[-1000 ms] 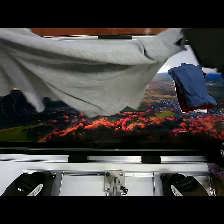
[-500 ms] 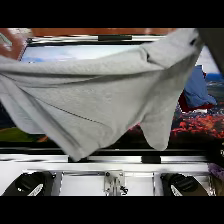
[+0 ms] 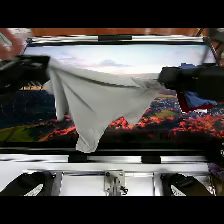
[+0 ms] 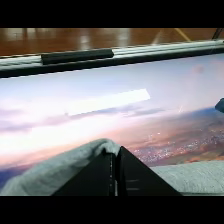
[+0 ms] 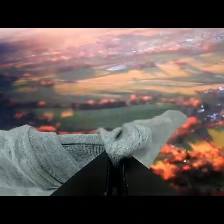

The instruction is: Fold the shirts.

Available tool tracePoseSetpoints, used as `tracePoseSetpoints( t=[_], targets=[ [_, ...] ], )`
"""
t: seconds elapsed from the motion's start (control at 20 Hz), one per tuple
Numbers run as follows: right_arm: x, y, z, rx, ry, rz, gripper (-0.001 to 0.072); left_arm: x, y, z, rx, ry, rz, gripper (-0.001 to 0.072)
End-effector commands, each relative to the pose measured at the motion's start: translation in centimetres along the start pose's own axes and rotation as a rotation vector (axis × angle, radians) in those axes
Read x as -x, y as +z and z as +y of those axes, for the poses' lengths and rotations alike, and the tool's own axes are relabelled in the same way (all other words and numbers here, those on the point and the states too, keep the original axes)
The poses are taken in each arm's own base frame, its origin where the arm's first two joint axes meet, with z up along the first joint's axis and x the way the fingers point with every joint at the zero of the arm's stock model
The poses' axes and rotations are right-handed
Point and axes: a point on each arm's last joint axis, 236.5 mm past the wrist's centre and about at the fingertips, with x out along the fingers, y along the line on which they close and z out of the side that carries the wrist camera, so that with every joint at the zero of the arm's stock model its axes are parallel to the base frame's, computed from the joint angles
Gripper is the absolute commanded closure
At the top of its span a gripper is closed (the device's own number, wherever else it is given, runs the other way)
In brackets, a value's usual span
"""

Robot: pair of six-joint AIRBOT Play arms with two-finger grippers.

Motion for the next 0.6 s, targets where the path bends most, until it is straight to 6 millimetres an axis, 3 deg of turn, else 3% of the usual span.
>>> tracePoseSetpoints(
  t=[0.0, 0.15, 0.3, 0.35, 0.4, 0.45, 0.5, 0.55],
  targets=[
    [-9.7, -0.2, -0.4, -0.004, -0.061, 0.056, 0.0631, -8.1, -6.2, 0.6, 0.106, 0.010, 0.103, 0.0675],
    [-17.4, -0.9, -0.7, -0.047, -0.063, 0.077, 0.0625, -12.7, -14.4, 1.3, 0.244, 0.047, 0.293, 0.0675],
    [-22.6, -3.2, -1.4, -0.156, -0.039, 0.157, 0.0625, -14.4, -19.0, 0.4, 0.418, 0.047, 0.404, 0.0651],
    [-23.8, -4.0, -1.5, -0.172, -0.028, 0.188, 0.0624, -14.3, -20.0, 0.3, 0.429, 0.051, 0.438, 0.0574],
    [-24.4, -4.7, -1.4, -0.173, 0.002, 0.219, 0.0555, -13.9, -20.9, 0.3, 0.424, 0.056, 0.478, 0.0388],
    [-24.5, -4.7, -1.2, -0.164, 0.046, 0.232, 0.0244, -13.3, -21.6, 0.7, 0.419, 0.070, 0.521, 0.0171],
    [-24.1, -4.2, -1.1, -0.139, 0.084, 0.238, 0.0122, -12.2, -22.5, 1.5, 0.415, 0.091, 0.595, 0.0058],
    [-23.0, -3.6, -1.5, -0.098, 0.109, 0.251, 0.0122, -10.2, -23.7, 2.7, 0.402, 0.118, 0.711, 0.0038]
  ],
)
